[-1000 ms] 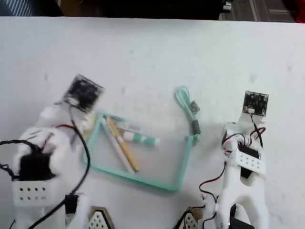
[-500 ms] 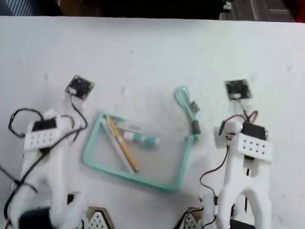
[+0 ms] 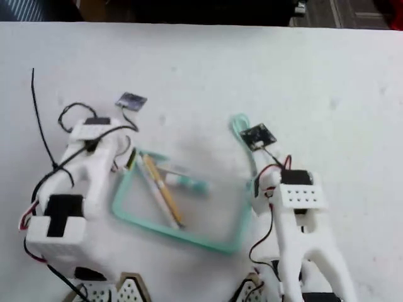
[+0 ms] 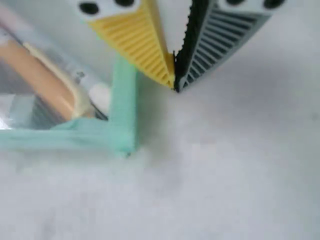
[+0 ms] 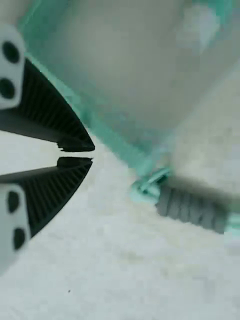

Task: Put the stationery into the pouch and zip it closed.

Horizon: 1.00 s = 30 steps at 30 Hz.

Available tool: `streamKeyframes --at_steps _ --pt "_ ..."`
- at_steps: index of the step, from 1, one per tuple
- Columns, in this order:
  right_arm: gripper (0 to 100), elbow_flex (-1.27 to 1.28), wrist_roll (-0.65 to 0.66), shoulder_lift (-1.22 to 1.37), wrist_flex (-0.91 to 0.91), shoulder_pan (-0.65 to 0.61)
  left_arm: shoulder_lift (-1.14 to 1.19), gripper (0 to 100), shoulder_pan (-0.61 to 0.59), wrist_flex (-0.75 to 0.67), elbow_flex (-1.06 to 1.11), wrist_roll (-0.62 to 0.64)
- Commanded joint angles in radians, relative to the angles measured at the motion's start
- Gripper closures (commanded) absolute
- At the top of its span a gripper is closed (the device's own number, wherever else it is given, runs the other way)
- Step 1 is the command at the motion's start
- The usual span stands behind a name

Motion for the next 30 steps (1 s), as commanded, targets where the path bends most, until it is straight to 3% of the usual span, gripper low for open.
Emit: streamKeyframes --at_steps 1,17,30 --pt "98.1 -0.008 -0.044 -0.002 -0.048 -0.091 0.031 98 0.097 0.066 -0.091 0.009" --pt "98.1 -0.365 -0.086 0.579 -0.099 -0.027 0.041 98 0.094 0.087 -0.095 0.009" --pt "98.1 -0.974 -0.244 0.992 -0.004 -0.03 0.05 98 0.137 0.086 -0.316 0.121"
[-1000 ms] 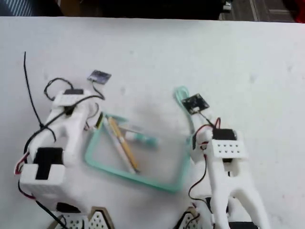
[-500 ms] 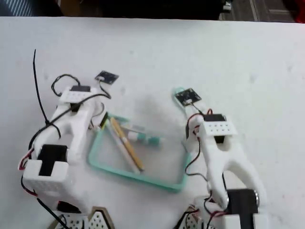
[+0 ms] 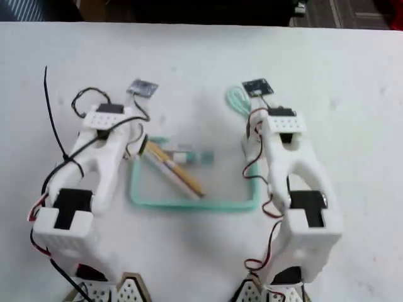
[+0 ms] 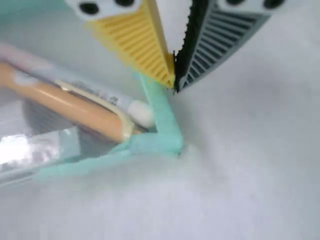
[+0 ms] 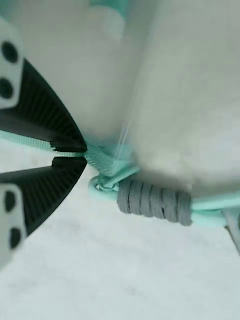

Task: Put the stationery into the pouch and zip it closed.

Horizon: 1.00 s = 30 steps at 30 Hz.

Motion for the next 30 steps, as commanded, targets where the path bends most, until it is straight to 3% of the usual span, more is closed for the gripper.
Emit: streamKeyframes --at_steps 1,7,14,23,30 --pt "98.1 -0.192 -0.038 0.087 0.035 -0.005 -0.005 98 0.064 -0.006 -0.147 0.02" --pt "98.1 -0.344 -0.061 0.165 0.139 -0.013 -0.008 98 0.088 -0.003 -0.233 0.021" --pt "98.1 -0.347 -0.061 0.07 0.263 0.005 -0.073 98 0.024 0.051 -0.299 0.083" --pt "98.1 -0.348 -0.054 -0.503 0.555 0.007 -0.438 98 0.048 0.411 -0.554 0.158" --pt "98.1 -0.342 -0.054 -0.964 0.67 0.001 -0.723 98 0.048 0.529 -0.781 0.157"
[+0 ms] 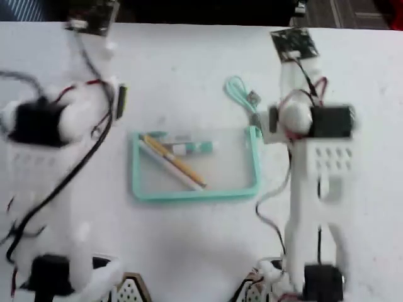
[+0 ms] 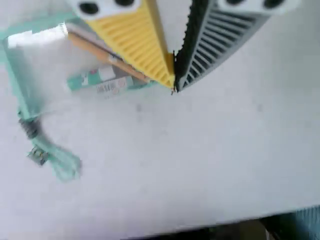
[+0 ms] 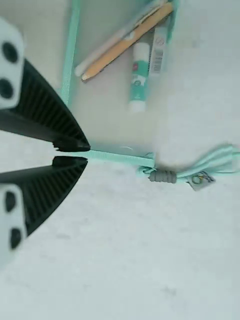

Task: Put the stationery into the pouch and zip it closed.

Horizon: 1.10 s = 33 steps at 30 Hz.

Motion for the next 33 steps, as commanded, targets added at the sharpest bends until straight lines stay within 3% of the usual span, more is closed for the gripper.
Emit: streamKeyframes --at_steps 1,7,11,17,22,28,33 --pt "98.1 -0.018 0.0 -0.249 0.047 0.004 -0.2 98 0.004 0.052 -0.155 0.006" --pt "98.1 -0.025 0.0 -0.533 0.045 0.005 -0.437 98 0.01 0.1 -0.279 0.011" --pt "98.0 -0.025 0.0 -0.708 0.042 0.005 -0.624 98 0.01 0.124 -0.242 0.008" --pt "97.9 -0.025 0.0 -0.974 -0.001 0.01 -0.917 98 0.01 0.112 -0.052 0.006" --pt "97.8 -0.018 0.0 -1.188 -0.041 0.013 -1.182 98 0.002 0.011 0.126 0.0" --pt "97.8 0.048 0.0 -1.389 0.005 0.041 -1.503 98 0.001 -0.087 0.47 -0.121" --pt "97.8 0.155 -0.002 -1.389 0.042 0.173 -1.506 98 -0.015 -0.04 0.583 -0.157"
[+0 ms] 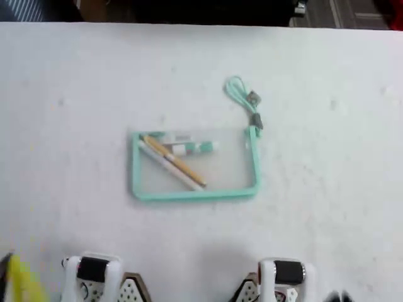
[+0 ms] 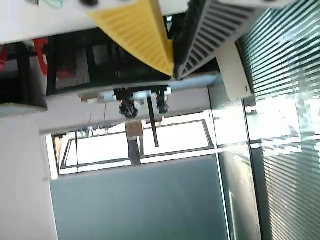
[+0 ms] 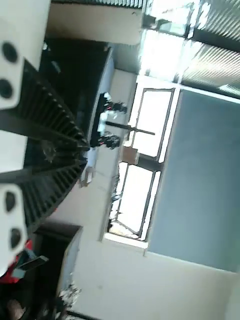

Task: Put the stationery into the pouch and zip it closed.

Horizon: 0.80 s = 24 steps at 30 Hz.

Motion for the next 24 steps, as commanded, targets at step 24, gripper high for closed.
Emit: streamKeyframes --at_steps 24 --pt "97.7 0.885 -0.009 -0.002 -0.452 -0.01 0.015 79 -0.012 -0.166 0.855 -0.025"
